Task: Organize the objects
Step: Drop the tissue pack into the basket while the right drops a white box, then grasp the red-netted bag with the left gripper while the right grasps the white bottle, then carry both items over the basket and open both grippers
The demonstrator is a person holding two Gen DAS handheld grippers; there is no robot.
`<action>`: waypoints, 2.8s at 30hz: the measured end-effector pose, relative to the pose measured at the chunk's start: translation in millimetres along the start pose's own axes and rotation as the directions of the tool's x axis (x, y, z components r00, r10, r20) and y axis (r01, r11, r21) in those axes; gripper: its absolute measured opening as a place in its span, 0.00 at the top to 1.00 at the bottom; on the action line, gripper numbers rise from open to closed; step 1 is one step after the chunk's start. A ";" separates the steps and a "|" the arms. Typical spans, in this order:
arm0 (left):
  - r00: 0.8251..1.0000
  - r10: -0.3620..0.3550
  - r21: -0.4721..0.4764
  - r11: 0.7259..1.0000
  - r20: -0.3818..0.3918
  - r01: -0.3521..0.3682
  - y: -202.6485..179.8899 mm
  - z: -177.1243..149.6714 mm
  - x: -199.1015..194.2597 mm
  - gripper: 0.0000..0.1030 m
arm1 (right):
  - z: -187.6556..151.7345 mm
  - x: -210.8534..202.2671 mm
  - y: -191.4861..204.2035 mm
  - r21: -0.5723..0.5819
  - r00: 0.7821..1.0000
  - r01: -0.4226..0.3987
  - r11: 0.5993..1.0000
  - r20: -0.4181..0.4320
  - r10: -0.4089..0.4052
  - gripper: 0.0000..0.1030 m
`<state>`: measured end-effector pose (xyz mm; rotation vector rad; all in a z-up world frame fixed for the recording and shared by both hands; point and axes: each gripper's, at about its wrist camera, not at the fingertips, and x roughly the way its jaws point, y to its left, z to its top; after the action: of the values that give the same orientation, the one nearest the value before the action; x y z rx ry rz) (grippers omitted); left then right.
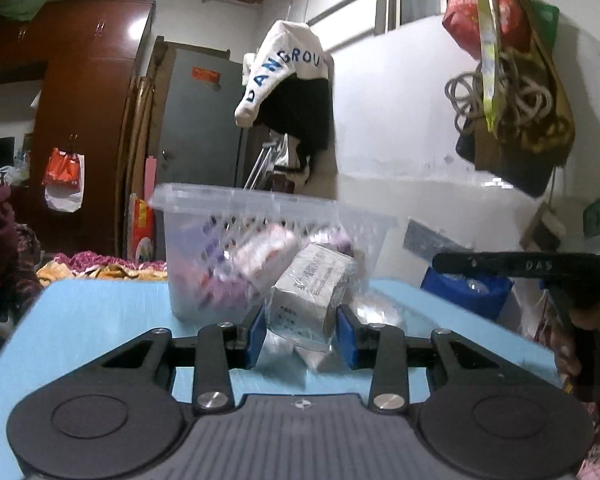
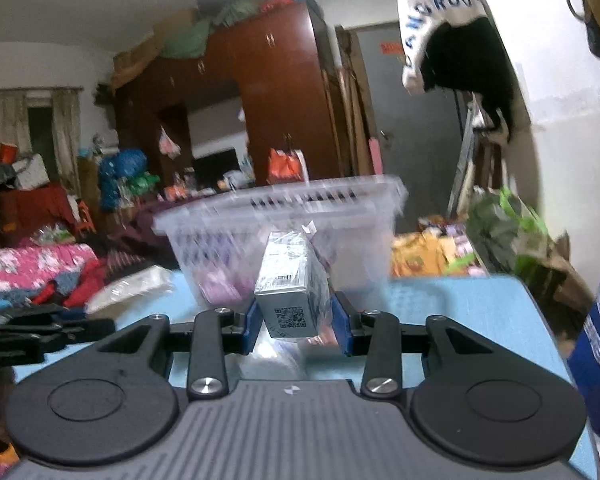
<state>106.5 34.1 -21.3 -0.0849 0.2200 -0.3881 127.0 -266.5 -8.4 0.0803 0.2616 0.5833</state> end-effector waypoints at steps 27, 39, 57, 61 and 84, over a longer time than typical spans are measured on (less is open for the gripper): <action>0.994 0.091 0.096 0.992 -0.063 -0.084 -43.1 49.0 34.7 0.18 | 58.1 44.2 35.5 -0.119 0.958 0.288 0.950 0.043 -0.285 0.00; 0.975 -0.051 0.137 0.987 -0.217 0.083 -103.8 -36.6 14.9 0.25 | -11.4 29.0 13.7 -0.061 0.948 0.257 0.965 -0.176 -0.263 0.00; 0.979 0.045 0.042 0.998 -0.198 -0.037 -38.6 -39.1 10.2 0.48 | -31.5 71.0 46.7 -0.125 0.924 0.220 0.968 -0.292 -0.248 0.53; 0.981 0.044 0.033 0.999 -0.191 -0.039 -34.2 -39.6 9.2 0.48 | -32.8 65.9 46.3 -0.121 0.923 0.237 0.964 -0.281 -0.262 0.56; 0.997 -0.026 -0.016 1.000 -0.070 0.024 -22.9 -16.0 -0.5 0.48 | -19.2 0.2 45.5 -0.041 0.957 0.271 0.962 -0.098 -0.274 0.56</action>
<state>94.0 12.5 -33.9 -0.0889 0.2919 -0.4147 97.7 -228.4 -20.2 -0.0127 0.3588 0.3166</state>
